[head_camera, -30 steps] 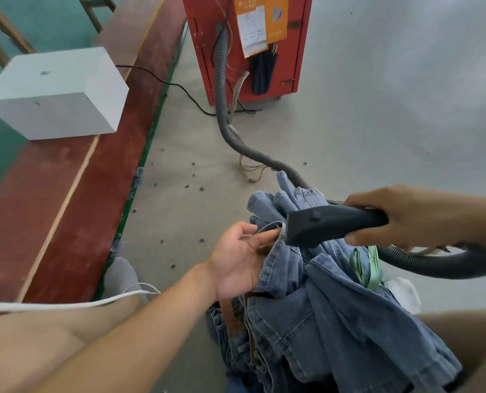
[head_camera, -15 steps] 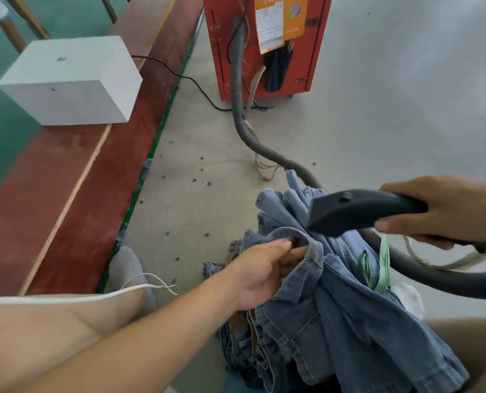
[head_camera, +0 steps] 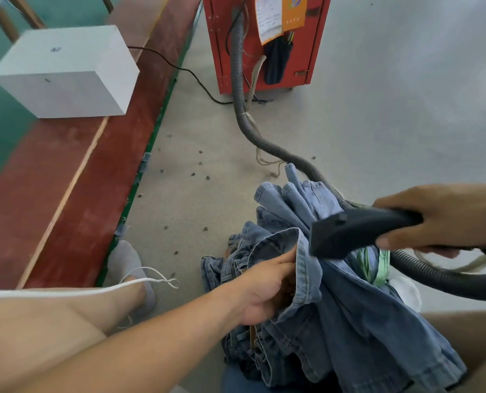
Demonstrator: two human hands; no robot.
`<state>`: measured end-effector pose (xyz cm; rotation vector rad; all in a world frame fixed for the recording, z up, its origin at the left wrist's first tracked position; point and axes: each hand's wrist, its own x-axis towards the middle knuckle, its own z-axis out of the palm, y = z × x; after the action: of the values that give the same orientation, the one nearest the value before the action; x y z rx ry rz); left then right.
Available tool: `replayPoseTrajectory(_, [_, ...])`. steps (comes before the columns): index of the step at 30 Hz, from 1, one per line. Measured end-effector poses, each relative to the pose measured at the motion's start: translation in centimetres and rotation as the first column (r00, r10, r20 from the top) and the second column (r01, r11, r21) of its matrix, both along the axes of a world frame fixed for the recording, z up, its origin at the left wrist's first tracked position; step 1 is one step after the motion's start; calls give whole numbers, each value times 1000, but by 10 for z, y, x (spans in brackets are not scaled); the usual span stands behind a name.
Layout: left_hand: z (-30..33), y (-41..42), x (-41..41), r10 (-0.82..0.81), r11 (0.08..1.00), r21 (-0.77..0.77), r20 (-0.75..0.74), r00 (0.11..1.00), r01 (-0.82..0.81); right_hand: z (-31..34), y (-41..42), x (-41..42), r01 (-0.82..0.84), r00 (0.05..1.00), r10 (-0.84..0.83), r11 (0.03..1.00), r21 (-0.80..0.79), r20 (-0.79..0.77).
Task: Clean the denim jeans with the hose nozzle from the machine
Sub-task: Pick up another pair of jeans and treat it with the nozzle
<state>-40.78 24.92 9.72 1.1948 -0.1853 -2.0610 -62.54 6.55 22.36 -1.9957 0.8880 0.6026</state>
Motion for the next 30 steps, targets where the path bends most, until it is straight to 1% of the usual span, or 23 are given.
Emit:
replayPoseTrajectory(2, [-1, 0, 0, -27, 999, -18, 11, 1000, 27, -11, 12, 11, -114, 993, 114, 993, -3, -26])
replayPoseTrajectory(3, [-4, 1, 0, -42, 999, -21, 30, 999, 43, -14, 17, 17, -145, 989, 145, 989, -27, -12])
replayPoseTrajectory(4, [-5, 0, 1, -52, 998, -16, 52, 997, 53, -15, 19, 21, -137, 990, 139, 989, -50, 23])
replayPoseTrajectory(6, [-3, -3, 5, -44, 999, -20, 94, 995, 46, -11, 14, 25, -37, 992, 48, 995, -90, 114])
replayPoseTrajectory(8, [-1, -9, 8, -30, 997, -70, 156, 987, 41, -6, 9, 24, 88, 984, -64, 986, -144, 166])
replayPoseTrajectory(9, [0, -12, 10, -37, 993, -104, 216, 976, 60, -4, 7, 23, 135, 978, -102, 974, -182, 180])
replayPoseTrajectory(10, [2, -14, 9, -44, 986, -142, 308, 950, 91, -4, 5, 22, 173, 972, -130, 960, -222, 195])
replayPoseTrajectory(11, [-3, -14, 9, -45, 973, -186, 430, 902, 137, -4, 4, 21, 213, 963, -159, 942, -258, 216])
replayPoseTrajectory(12, [-5, -14, 6, -29, 956, -226, 558, 829, 185, -5, 3, 21, 258, 952, -192, 922, -289, 238])
replayPoseTrajectory(14, [-13, -14, -1, 27, 929, -253, 772, 635, 268, -3, 4, 22, 324, 935, -249, 890, -322, 252])
replayPoseTrajectory(15, [-18, -13, -6, 32, 923, -227, 852, 523, 312, -2, 4, 24, 339, 933, -270, 883, -325, 239])
replayPoseTrajectory(17, [-23, -14, -17, 44, 922, -153, 955, 294, 356, -3, 9, 30, 365, 928, -311, 867, -339, 203])
replayPoseTrajectory(18, [-23, -15, -24, 53, 924, -123, 979, 197, 362, -8, 13, 35, 368, 929, -320, 857, -362, 185])
replayPoseTrajectory(19, [-22, -17, -32, 54, 927, -103, 988, 143, 361, -15, 18, 41, 357, 934, -316, 848, -392, 167])
replayPoseTrajectory(20, [-21, -19, -39, 45, 933, -88, 991, 130, 349, -26, 23, 48, 335, 942, -300, 843, -421, 150])
replayPoseTrajectory(21, [-22, -20, -46, 25, 939, -74, 989, 148, 335, -37, 30, 56, 305, 952, -278, 842, -446, 126])
replayPoseTrajectory(23, [-23, -19, -56, -25, 954, -35, 981, 193, 298, -58, 40, 68, 230, 971, -234, 841, -490, 54])
replayPoseTrajectory(25, [-24, -18, -54, -3, 978, -55, 961, 276, 200, -73, 41, 71, 157, 979, -200, 827, -539, -22])
replayPoseTrajectory(26, [-24, -17, -48, 28, 993, -62, 951, 308, 100, -77, 39, 70, 140, 979, -199, 817, -560, -45])
replayPoseTrajectory(27, [-29, -17, -38, 45, 999, -35, 944, 326, -38, -80, 35, 66, 143, 976, -209, 809, -570, -53])
replayPoseTrajectory(28, [-30, -16, -25, 46, 981, 25, 934, 355, -193, -82, 30, 62, 160, 972, -228, 802, -575, -47])
replayPoseTrajectory(29, [-31, -15, -8, 75, 925, 99, 899, 431, -368, -84, 25, 57, 187, 967, -253, 794, -578, -35])
replayPoseTrajectory(30, [-32, -14, 7, 162, 844, 174, 819, 550, -508, -84, 20, 53, 218, 960, -280, 782, -583, -18])
